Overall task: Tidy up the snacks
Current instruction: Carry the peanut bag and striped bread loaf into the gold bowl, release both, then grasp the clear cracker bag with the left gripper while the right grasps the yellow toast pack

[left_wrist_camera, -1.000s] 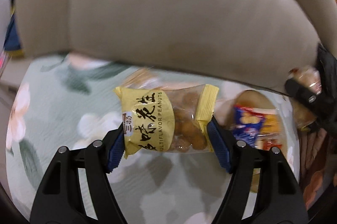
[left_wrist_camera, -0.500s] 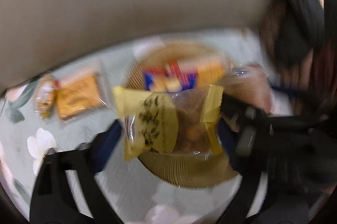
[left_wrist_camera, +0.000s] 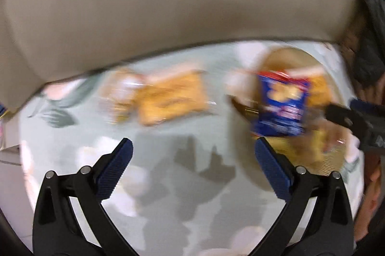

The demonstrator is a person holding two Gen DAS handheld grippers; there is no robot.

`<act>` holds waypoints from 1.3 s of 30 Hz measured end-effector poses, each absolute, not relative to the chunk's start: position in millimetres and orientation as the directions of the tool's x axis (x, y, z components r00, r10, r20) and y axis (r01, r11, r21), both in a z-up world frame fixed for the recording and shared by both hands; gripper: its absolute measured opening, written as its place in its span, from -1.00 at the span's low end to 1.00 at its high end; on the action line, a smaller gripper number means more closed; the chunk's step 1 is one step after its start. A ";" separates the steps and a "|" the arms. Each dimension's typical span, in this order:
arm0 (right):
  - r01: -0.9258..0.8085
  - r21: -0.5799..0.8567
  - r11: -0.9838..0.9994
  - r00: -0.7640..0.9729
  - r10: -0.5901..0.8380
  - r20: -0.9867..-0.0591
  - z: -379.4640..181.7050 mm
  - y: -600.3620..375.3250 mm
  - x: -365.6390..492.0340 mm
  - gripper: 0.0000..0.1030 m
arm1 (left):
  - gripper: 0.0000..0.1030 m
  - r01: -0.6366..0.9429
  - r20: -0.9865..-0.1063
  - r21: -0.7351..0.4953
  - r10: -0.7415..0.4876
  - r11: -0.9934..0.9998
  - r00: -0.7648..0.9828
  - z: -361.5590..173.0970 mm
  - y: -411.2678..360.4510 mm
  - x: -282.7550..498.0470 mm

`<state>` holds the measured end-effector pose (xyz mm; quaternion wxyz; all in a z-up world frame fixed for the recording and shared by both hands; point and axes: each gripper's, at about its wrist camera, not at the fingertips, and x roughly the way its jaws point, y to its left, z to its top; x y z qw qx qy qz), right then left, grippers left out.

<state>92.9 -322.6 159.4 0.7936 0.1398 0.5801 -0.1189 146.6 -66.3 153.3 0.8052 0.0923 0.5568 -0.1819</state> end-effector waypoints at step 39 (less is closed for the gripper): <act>0.079 0.012 0.997 0.433 -0.023 -0.901 75.3 -104.8 244.2 0.91 | 0.44 0.213 -0.945 -0.165 -0.216 0.963 0.245 43.5 140.2 225.1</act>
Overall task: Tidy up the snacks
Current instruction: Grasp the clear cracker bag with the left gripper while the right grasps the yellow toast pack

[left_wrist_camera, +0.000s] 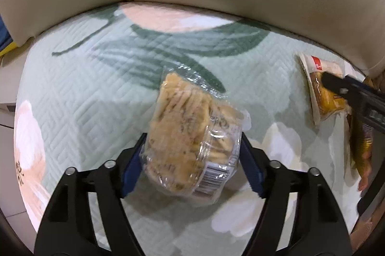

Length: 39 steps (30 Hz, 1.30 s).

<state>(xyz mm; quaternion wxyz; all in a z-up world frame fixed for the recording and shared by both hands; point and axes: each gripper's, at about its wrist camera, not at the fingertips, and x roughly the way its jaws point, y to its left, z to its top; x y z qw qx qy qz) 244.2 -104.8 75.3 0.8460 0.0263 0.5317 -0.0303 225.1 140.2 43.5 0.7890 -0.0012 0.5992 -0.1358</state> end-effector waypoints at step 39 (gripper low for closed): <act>0.352 0.009 0.936 0.382 -0.135 -0.914 13.0 -62.4 180.1 0.91 | 0.67 0.244 -0.929 -0.180 -0.246 0.953 0.275 46.9 149.4 231.8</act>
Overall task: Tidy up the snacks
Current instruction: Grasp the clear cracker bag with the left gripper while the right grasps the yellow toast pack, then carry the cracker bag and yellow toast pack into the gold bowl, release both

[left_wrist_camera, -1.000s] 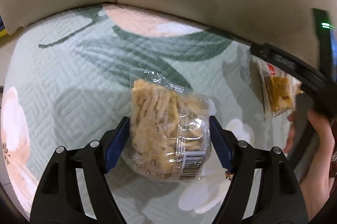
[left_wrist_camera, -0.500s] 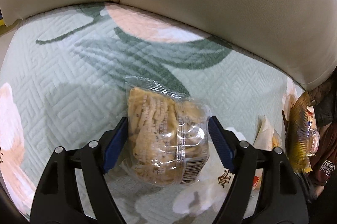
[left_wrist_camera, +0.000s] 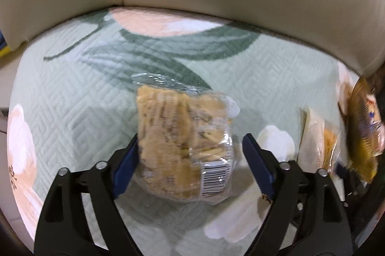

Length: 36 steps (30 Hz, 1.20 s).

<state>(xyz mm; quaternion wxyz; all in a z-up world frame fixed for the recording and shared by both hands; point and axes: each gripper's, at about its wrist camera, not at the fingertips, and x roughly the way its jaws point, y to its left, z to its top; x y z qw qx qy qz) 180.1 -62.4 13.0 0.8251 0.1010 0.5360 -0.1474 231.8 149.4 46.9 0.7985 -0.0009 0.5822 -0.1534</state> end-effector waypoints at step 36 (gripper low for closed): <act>0.052 0.397 0.916 0.359 0.354 -0.864 77.5 -87.6 177.1 0.47 | 0.27 -0.018 -0.913 -0.131 -0.113 0.991 0.391 84.7 178.6 169.8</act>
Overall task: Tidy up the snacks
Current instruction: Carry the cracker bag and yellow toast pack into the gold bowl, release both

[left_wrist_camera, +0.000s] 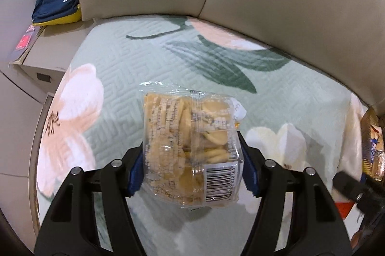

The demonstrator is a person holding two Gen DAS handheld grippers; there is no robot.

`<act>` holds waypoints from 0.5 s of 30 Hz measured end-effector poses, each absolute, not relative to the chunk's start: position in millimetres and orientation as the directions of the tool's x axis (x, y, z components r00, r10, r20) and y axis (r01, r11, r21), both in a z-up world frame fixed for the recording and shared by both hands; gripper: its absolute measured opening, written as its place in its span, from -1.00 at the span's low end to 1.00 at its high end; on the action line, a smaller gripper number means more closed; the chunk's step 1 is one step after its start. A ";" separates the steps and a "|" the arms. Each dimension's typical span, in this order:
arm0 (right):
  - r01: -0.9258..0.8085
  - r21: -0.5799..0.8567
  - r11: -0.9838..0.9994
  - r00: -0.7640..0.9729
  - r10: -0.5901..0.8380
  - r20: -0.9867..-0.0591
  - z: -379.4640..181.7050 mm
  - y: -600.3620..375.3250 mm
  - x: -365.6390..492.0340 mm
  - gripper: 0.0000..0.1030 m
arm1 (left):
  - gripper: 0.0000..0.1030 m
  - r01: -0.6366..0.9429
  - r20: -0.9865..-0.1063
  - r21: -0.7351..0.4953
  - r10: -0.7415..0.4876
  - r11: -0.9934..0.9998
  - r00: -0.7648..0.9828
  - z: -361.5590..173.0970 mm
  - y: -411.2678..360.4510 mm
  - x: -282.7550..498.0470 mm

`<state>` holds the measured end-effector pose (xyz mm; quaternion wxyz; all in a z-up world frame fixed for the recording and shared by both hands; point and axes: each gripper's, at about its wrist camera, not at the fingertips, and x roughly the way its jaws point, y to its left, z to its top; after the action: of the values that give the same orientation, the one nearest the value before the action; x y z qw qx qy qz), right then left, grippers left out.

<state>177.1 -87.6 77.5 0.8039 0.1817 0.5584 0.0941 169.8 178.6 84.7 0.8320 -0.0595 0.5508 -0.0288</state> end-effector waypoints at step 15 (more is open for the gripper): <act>-0.014 0.494 0.869 0.605 0.400 -0.688 167.4 -135.9 120.8 0.47 | 0.27 -0.070 -0.916 -0.155 -0.117 0.985 0.384 126.6 159.5 119.7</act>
<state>120.8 -135.9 167.4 0.8669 0.2261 0.4279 0.1194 119.7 159.5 126.6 0.8277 -0.0843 0.5546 -0.0144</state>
